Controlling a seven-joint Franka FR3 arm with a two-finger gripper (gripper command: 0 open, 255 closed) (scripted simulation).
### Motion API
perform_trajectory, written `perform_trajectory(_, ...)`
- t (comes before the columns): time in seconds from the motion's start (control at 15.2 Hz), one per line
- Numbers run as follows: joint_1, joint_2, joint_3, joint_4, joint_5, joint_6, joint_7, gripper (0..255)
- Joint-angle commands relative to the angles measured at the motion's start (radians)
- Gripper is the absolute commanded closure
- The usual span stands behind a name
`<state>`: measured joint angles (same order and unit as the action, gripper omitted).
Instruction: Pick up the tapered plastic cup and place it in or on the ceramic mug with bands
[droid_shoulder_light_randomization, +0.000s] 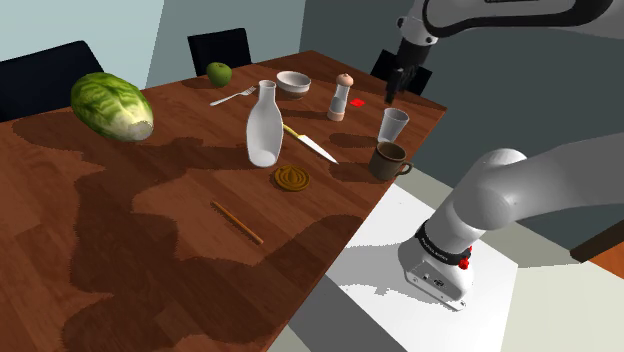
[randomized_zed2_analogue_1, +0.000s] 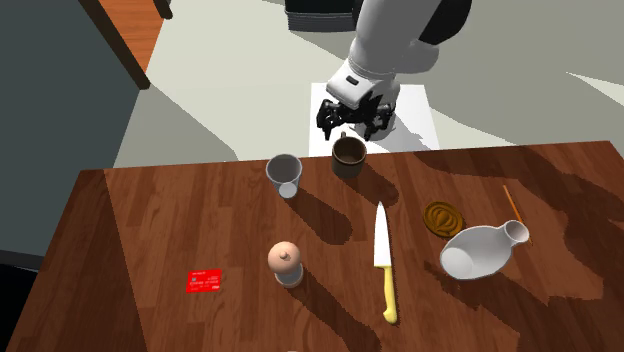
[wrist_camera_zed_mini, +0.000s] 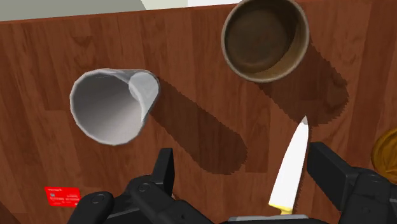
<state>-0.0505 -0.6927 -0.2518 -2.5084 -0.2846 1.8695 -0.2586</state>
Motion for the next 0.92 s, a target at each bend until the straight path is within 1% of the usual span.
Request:
perform_trajectory(0.0,-0.013,0.038,-0.041,-0.021,-0.028,0.061,-0.033,0)
perform_trajectory(0.33,-0.036,0.166,-0.137,-0.035,-0.078,0.205,-0.11,0)
perform_trajectory(0.59,-0.045,0.294,-0.215,-0.023,-0.098,0.323,-0.176,0)
perform_trajectory(0.86,-0.047,0.329,-0.231,-0.041,-0.101,0.377,-0.181,0)
